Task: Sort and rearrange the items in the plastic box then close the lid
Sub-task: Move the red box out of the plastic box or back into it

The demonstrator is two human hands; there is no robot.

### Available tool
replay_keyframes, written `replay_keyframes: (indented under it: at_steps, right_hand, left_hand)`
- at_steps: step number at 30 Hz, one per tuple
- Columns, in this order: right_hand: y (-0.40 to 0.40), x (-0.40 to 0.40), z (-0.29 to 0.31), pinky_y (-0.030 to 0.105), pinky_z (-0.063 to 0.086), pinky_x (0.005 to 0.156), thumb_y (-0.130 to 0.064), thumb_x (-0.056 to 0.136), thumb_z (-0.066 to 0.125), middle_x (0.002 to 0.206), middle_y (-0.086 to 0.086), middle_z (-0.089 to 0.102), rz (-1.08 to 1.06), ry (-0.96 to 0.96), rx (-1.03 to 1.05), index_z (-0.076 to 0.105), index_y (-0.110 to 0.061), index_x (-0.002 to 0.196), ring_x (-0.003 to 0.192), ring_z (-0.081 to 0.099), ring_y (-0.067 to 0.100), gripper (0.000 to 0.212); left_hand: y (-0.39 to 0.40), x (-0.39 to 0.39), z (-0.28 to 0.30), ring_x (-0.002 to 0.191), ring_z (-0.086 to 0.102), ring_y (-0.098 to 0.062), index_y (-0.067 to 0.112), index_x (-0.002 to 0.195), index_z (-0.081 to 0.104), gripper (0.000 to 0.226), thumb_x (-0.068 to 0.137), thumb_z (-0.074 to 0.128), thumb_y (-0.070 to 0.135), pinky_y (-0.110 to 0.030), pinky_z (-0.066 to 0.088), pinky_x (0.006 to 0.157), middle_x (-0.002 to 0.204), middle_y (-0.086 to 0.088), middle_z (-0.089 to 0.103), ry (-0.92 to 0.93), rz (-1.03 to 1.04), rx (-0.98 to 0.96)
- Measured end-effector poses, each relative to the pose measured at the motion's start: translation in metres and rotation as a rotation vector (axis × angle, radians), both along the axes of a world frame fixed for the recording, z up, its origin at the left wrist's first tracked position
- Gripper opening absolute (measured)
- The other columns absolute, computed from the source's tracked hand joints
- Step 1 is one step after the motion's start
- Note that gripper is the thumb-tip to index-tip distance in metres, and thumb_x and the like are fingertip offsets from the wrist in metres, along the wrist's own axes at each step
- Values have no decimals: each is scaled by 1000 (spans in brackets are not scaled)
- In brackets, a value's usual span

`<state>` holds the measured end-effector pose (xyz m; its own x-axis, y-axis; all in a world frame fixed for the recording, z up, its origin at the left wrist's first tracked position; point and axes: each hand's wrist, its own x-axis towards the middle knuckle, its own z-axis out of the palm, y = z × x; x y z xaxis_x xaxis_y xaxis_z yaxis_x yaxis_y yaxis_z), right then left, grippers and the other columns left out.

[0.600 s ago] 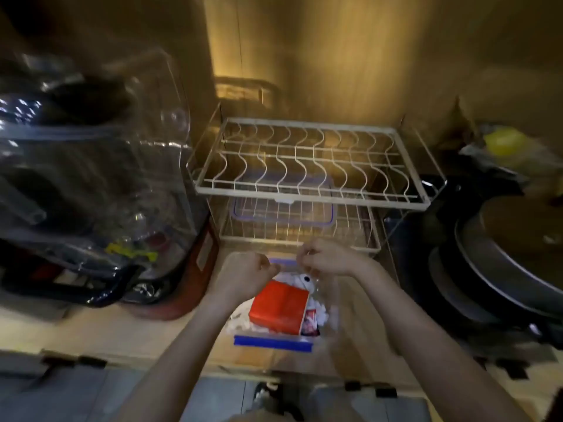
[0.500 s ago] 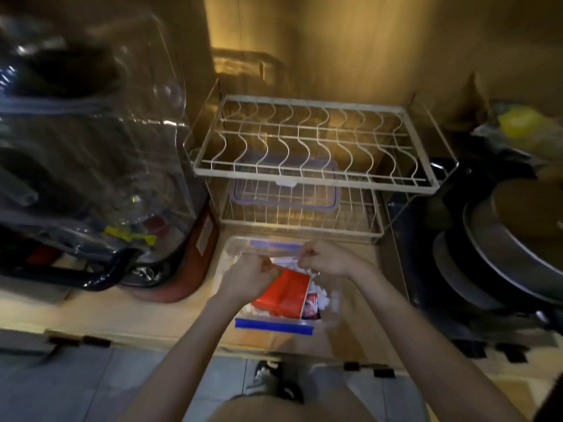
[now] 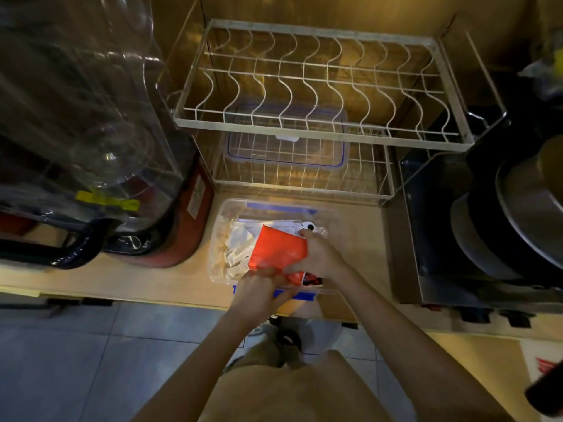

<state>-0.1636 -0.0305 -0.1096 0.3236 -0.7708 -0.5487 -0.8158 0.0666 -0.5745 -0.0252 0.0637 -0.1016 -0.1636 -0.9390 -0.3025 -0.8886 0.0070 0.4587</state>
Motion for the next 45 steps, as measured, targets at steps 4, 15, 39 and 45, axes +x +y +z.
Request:
replay_keyframes:
  at_steps: [4,15,39,45]
  right_hand:
    - [-3,0,-1,39,45,97,-46,51,86,126,11,47,14,92,-47,45,-13,130,117,47,26,95]
    - [-1,-31,38,30,51,84,-20,65,83,105,-3,56,-356,-370,-81,53,-14,120,95,57,14,63]
    - [41,-83,-8,31,42,89,-27,90,56,126,17,59,-1214,-356,31,49,-5,128,112,56,32,44]
    - [32,-78,-1,36,40,97,-20,90,54,127,19,57,-1035,-105,-51,48,-2,126,115,53,35,40]
  left_hand:
    - [1,1,-4,81,69,-21,26,95,73,57,76,32,61,-29,51,70,90,1,74,7,7,-62]
    - [-19,4,1,92,66,-20,21,95,73,30,83,58,44,-31,48,74,102,-3,74,42,6,179]
    - [-34,-12,-10,95,65,-18,26,104,69,55,70,56,68,-24,45,72,106,-1,74,-5,19,246]
    - [-35,-12,-6,95,65,-15,27,102,70,73,60,46,81,-20,41,67,105,2,74,44,19,269]
